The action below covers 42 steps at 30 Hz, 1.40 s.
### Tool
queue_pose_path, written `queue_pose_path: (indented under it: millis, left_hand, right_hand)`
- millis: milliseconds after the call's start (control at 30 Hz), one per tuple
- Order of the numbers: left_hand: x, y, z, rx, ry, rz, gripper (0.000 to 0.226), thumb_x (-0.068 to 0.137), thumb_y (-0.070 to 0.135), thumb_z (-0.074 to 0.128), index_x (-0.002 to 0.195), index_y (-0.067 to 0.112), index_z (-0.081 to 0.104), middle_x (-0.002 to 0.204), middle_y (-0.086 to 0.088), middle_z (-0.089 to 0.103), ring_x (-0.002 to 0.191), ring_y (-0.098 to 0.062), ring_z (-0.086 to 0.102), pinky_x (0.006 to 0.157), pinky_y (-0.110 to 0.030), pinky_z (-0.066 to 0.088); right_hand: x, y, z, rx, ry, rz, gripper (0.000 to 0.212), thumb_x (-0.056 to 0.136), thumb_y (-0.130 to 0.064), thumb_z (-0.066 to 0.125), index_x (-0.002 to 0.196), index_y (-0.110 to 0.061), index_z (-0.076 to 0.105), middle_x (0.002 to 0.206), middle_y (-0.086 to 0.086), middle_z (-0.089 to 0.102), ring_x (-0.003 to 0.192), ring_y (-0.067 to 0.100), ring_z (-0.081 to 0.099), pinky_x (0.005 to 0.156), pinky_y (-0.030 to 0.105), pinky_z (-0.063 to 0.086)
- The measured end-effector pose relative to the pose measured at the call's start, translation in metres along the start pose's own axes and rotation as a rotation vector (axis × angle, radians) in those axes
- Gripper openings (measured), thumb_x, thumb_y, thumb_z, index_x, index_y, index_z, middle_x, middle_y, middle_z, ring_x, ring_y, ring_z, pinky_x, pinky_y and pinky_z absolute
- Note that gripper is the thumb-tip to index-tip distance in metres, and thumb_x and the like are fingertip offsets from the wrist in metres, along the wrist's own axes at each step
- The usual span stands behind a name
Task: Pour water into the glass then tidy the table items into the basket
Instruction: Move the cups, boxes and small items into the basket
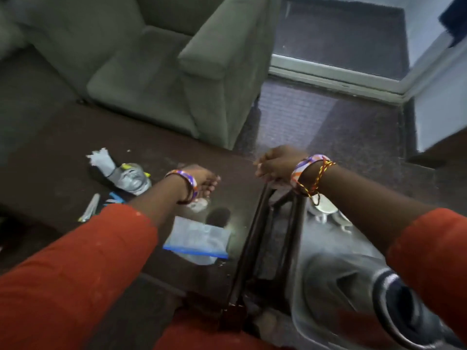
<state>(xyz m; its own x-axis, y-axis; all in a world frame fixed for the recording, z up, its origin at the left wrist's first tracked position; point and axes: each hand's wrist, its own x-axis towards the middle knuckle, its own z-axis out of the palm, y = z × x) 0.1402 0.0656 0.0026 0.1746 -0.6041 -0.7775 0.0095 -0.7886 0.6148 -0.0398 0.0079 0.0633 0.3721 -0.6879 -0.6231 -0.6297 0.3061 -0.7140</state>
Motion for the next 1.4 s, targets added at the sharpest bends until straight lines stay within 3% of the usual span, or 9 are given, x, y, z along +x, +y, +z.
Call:
queue_pose_path:
  millis: [367, 467, 567, 633, 867, 967, 1100, 1300, 1400]
  left_hand:
    - [0.018, -0.138, -0.179, -0.124, 0.215, -0.206, 0.031, 0.09, -0.005, 0.045, 0.062, 0.008, 0.048, 0.056, -0.009, 0.046, 0.02, 0.0, 0.043, 0.03, -0.01, 0.039]
    - [0.026, -0.164, -0.207, -0.051, 0.28, -0.228, 0.028, 0.088, -0.003, 0.048, 0.063, 0.01, 0.049, 0.061, -0.011, 0.048, 0.025, -0.003, 0.049, 0.035, -0.012, 0.041]
    - [0.033, -0.18, -0.235, 0.124, 0.413, -0.183, 0.008, 0.082, 0.004, 0.058, 0.086, 0.006, 0.063, 0.087, -0.023, 0.067, 0.079, -0.029, 0.068, 0.074, -0.031, 0.053]
    - [0.035, -0.188, -0.254, 0.321, 0.482, -0.126, 0.031, 0.08, 0.007, 0.061, 0.11, 0.002, 0.061, 0.108, -0.022, 0.067, 0.106, -0.034, 0.061, 0.093, -0.035, 0.045]
    - [0.07, -0.206, -0.311, 0.595, 0.585, -0.03, 0.063, 0.075, 0.026, 0.069, 0.129, 0.004, 0.046, 0.129, -0.027, 0.049, 0.118, -0.042, 0.049, 0.1, -0.041, 0.04]
    - [0.092, -0.208, -0.314, 0.68, 0.502, -0.033, 0.058, 0.076, 0.028, 0.066, 0.125, 0.004, 0.046, 0.125, -0.025, 0.051, 0.117, -0.042, 0.05, 0.098, -0.045, 0.044]
    - [0.112, -0.217, -0.311, 0.784, 0.471, -0.017, 0.045, 0.079, 0.017, 0.059, 0.119, 0.0, 0.046, 0.121, -0.025, 0.052, 0.113, -0.043, 0.052, 0.094, -0.047, 0.046]
    - [0.092, -0.214, -0.301, 0.529, 0.296, -0.166, 0.028, 0.066, 0.01, 0.068, 0.091, -0.002, 0.065, 0.09, -0.022, 0.065, 0.087, -0.033, 0.063, 0.071, -0.033, 0.046]
    - [0.064, -0.209, -0.281, 0.155, 0.05, -0.309, 0.013, 0.056, 0.002, 0.066, 0.064, 0.005, 0.056, 0.063, -0.015, 0.053, 0.061, -0.025, 0.056, 0.061, -0.032, 0.049]
  right_hand:
    - [0.112, -0.009, 0.203, -0.245, -0.206, 0.123, 0.033, 0.081, 0.001, 0.053, 0.054, -0.017, 0.056, 0.048, -0.002, 0.055, 0.037, 0.005, 0.05, 0.039, 0.014, 0.039]
    - [0.126, -0.01, 0.256, -0.299, -0.26, 0.155, 0.02, 0.082, -0.002, 0.054, 0.067, -0.013, 0.062, 0.063, 0.003, 0.057, 0.056, 0.013, 0.054, 0.051, 0.021, 0.044]
    - [0.137, -0.02, 0.307, -0.452, -0.265, 0.063, 0.024, 0.085, -0.01, 0.056, 0.107, -0.006, 0.064, 0.099, 0.012, 0.068, 0.094, 0.028, 0.065, 0.08, 0.03, 0.05]
    - [0.139, -0.029, 0.337, -0.655, -0.212, -0.146, 0.03, 0.088, -0.011, 0.053, 0.117, -0.008, 0.059, 0.116, 0.016, 0.065, 0.11, 0.032, 0.061, 0.09, 0.032, 0.047]
    - [0.175, -0.051, 0.427, -1.025, -0.095, -0.541, 0.04, 0.085, -0.003, 0.041, 0.123, 0.001, 0.056, 0.137, 0.031, 0.046, 0.128, 0.046, 0.045, 0.097, 0.05, 0.048]
    - [0.207, -0.041, 0.45, -1.095, -0.139, -0.416, 0.04, 0.069, -0.012, 0.039, 0.086, -0.004, 0.074, 0.101, 0.025, 0.072, 0.093, 0.04, 0.07, 0.062, 0.044, 0.06]
    - [0.205, -0.031, 0.455, -1.218, -0.072, -0.497, 0.021, 0.065, -0.024, 0.061, 0.08, -0.018, 0.075, 0.098, 0.008, 0.075, 0.086, 0.027, 0.072, 0.059, 0.034, 0.056]
    - [0.176, -0.009, 0.434, -1.02, -0.162, -0.463, 0.039, 0.083, -0.006, 0.052, 0.122, -0.01, 0.051, 0.145, 0.02, 0.033, 0.123, 0.041, 0.04, 0.093, 0.046, 0.043]
    - [0.152, -0.007, 0.406, -0.797, -0.142, -0.292, 0.039, 0.086, -0.015, 0.052, 0.124, -0.014, 0.053, 0.141, 0.018, 0.038, 0.125, 0.039, 0.038, 0.099, 0.041, 0.043]
